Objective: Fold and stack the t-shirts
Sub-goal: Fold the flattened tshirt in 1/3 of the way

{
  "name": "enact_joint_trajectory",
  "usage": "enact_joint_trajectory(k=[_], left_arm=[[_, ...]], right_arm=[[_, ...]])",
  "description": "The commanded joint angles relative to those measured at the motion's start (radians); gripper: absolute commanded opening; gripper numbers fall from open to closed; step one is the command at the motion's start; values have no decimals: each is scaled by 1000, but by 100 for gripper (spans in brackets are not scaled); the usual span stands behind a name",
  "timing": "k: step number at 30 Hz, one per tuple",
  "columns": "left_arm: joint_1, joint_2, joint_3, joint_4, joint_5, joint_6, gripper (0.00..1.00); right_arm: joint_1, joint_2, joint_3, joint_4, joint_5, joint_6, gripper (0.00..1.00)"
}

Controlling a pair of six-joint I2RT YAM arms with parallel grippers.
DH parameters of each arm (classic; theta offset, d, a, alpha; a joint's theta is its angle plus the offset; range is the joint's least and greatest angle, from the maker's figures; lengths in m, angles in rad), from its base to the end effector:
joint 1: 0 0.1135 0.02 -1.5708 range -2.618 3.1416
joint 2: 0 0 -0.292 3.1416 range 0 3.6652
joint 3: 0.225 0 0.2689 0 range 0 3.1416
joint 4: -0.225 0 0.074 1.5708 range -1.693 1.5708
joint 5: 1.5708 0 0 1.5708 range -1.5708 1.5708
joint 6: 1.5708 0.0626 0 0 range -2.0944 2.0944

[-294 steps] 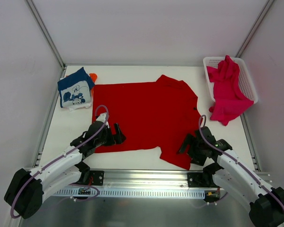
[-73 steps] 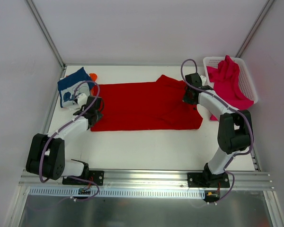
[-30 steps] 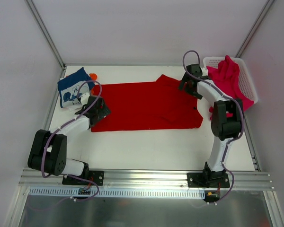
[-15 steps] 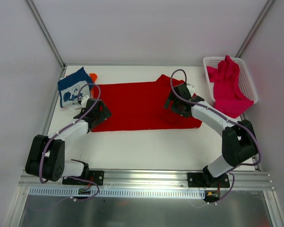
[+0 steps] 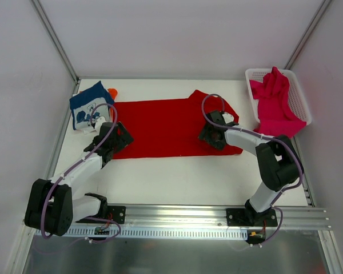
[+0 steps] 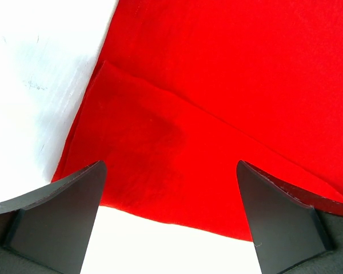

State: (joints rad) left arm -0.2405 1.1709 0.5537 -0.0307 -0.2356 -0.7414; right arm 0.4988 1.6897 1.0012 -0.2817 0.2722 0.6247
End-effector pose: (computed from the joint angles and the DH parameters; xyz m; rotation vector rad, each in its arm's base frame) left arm 0.2583 -0.0483 0.1983 -0.6734 2.1079 -0.2873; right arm 0.3339 0.1627 0.1724 0.2622 2.4795 0.1222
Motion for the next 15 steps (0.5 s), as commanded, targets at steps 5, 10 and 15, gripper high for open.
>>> enact_joint_trajectory(k=[5, 10, 15], left_arm=[[6, -24, -17, 18, 24, 34, 99], [6, -19, -21, 20, 21, 31, 99], [6, -7, -23, 20, 19, 27, 99]], right_arm=[[15, 11, -12, 50, 19, 46, 67], [20, 11, -12, 58, 16, 37, 51], [24, 2, -9, 41, 21, 29, 46]])
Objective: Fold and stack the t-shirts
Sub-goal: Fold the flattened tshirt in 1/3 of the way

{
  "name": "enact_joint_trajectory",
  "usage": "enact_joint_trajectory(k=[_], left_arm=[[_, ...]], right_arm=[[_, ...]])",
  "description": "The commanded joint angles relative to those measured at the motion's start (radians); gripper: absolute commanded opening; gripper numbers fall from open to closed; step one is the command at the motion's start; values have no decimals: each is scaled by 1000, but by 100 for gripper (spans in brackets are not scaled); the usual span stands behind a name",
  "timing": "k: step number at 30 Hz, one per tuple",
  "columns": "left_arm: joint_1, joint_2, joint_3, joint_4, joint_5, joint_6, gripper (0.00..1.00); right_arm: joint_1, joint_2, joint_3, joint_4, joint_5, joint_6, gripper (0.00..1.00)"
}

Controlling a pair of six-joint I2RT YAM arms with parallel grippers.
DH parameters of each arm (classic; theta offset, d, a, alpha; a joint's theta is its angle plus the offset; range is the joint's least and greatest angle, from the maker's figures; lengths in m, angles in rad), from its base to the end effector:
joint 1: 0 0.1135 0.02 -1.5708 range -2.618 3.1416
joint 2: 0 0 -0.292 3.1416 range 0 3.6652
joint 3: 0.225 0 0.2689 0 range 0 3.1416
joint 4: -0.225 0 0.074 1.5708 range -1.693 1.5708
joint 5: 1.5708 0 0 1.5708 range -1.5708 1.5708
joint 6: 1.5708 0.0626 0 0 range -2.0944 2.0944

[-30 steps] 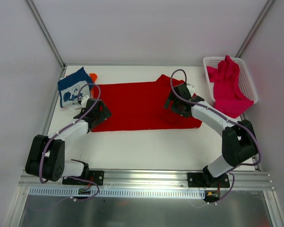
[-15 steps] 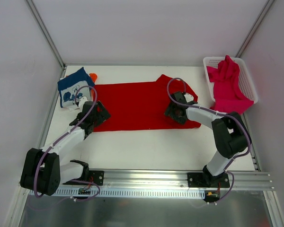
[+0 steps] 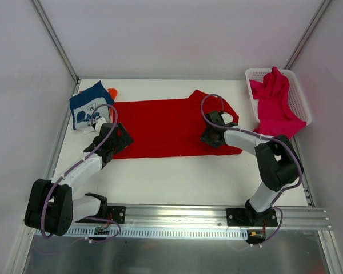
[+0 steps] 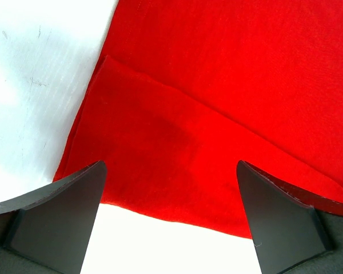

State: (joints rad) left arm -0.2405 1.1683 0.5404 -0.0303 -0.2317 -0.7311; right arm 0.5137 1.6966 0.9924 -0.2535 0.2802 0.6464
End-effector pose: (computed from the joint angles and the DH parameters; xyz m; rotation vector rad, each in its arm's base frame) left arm 0.2557 -0.0479 0.1942 -0.6619 2.1220 -0.2802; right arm 0.3329 0.1679 0.1695 0.2746 2.4649 0.1376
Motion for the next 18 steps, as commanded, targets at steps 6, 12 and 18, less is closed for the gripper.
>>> enact_joint_trajectory(k=[6, 12, 18], left_arm=[[6, 2, -14, 26, 14, 12, 99], [6, 11, -16, 26, 15, 12, 99], [6, 17, -17, 27, 12, 13, 99]], right_arm=[[11, -25, 12, -20, 36, -10, 33], [12, -14, 81, -53, 57, -34, 35], [11, 37, 239, -127, 105, -93, 36]])
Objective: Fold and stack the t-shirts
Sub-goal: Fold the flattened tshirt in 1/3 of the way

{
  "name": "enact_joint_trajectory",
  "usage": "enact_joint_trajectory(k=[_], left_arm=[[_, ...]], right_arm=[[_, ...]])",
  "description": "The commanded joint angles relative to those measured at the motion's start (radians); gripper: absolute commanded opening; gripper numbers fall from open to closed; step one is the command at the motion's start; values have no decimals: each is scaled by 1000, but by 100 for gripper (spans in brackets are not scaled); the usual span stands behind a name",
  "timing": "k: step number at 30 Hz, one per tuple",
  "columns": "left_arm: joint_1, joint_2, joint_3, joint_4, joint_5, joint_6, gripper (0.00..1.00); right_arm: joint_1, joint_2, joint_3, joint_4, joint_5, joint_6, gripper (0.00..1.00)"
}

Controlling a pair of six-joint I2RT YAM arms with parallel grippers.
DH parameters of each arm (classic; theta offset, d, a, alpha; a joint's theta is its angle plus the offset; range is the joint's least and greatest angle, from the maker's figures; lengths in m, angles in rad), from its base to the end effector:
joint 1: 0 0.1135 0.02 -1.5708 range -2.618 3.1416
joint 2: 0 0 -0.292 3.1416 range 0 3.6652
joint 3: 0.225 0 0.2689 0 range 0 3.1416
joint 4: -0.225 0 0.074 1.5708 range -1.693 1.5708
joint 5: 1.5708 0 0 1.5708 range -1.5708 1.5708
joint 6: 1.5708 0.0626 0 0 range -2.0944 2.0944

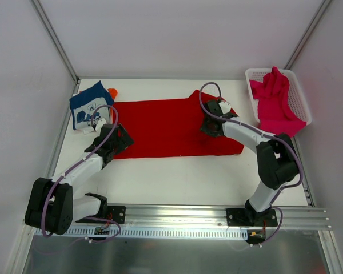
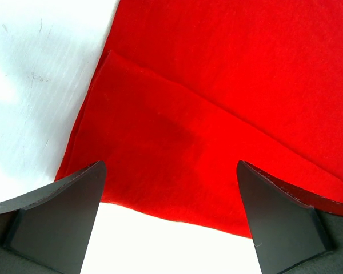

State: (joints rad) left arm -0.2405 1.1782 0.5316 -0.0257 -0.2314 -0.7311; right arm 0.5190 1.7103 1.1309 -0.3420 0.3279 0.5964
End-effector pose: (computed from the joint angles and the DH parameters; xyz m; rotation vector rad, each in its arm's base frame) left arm 0.2552 -0.0478 0.1892 -0.6635 2.1352 -0.2731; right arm 0.3516 0.1776 0.2032 0.2286 2.4162 0.0915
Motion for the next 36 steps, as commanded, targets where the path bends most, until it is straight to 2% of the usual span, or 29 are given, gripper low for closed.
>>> enact_joint_trajectory(k=[1, 2, 4, 13, 16, 20, 24, 26, 36], left_arm=[[7, 8, -8, 21, 12, 12, 99], [6, 11, -8, 23, 12, 13, 99], [6, 11, -7, 21, 10, 15, 99], [7, 11, -7, 21, 6, 27, 99], [7, 5, -13, 23, 3, 27, 99], [6, 8, -15, 49, 10, 24, 99], [7, 12, -15, 53, 26, 18, 99], [6, 12, -16, 59, 32, 13, 99], [6, -12, -31, 63, 29, 24, 99]], right_arm=[[6, 34, 146, -49, 60, -59, 33], [6, 55, 167, -55, 59, -67, 29], [3, 80, 223, -60, 59, -79, 29], [-11, 261, 435, -135, 49, -127, 35], [-11, 188, 386, -146, 66, -126, 42], [-13, 41, 218, -123, 88, -103, 50], [-16, -76, 40, -86, 85, -80, 54], [-16, -104, 12, -83, 97, -75, 53], [-16, -35, -25, -45, 71, -49, 49]])
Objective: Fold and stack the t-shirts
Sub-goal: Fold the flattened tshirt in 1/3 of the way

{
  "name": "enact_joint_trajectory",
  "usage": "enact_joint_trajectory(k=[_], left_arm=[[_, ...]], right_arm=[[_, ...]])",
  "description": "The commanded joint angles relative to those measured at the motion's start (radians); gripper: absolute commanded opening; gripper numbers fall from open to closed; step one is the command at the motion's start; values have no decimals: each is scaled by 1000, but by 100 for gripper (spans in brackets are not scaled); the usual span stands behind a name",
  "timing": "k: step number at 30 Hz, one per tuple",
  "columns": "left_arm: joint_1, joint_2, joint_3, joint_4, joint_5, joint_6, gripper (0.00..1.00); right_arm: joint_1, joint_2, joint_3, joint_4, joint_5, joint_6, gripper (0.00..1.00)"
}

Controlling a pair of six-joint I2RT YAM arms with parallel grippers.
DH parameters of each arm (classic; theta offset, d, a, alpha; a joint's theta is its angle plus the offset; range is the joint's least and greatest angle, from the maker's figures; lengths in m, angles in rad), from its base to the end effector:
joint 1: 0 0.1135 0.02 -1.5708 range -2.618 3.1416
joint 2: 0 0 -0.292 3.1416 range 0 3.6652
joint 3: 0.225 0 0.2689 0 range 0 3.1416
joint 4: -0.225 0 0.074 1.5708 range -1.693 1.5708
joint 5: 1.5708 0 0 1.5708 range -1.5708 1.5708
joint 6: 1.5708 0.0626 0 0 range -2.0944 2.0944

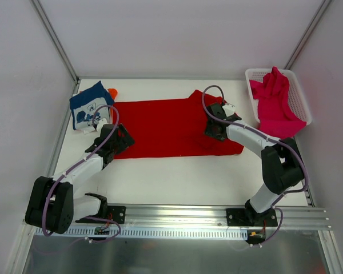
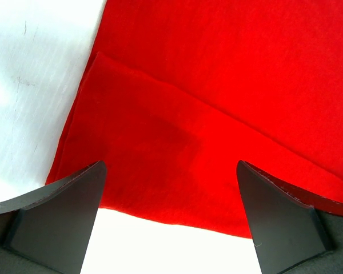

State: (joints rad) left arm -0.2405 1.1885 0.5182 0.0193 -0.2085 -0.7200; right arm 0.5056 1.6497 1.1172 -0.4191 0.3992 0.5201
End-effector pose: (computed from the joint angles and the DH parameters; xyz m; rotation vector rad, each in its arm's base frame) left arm 0.2569 -0.0497 0.1866 -0.6386 2.1283 -0.3019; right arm 0.3405 0.1607 0.2160 0.1738 2.4136 -0.0466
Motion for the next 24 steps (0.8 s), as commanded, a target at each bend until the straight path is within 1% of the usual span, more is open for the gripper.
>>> enact_joint_trajectory(k=[1, 7, 18, 21, 22, 23, 24], left_arm=[[7, -23, -18, 18, 4, 14, 99], [7, -23, -18, 18, 4, 17, 99], [7, -17, -18, 18, 9, 17, 99], [6, -18, -21, 18, 9, 17, 99], [6, -20, -21, 16, 8, 17, 99], [6, -18, -23, 16, 6, 17, 99], [6, -18, -23, 16, 4, 17, 99]], right_arm=[[-4, 35, -13, 39, -6, 29, 48], [-7, 76, -28, 85, -52, 52, 48], [-18, 73, -91, 129, -57, 73, 46], [-22, 76, -120, 161, -71, 78, 39], [-25, 79, -134, 178, -82, 78, 31], [-29, 81, -138, 183, -86, 78, 26], [-30, 88, -142, 187, -97, 80, 16]])
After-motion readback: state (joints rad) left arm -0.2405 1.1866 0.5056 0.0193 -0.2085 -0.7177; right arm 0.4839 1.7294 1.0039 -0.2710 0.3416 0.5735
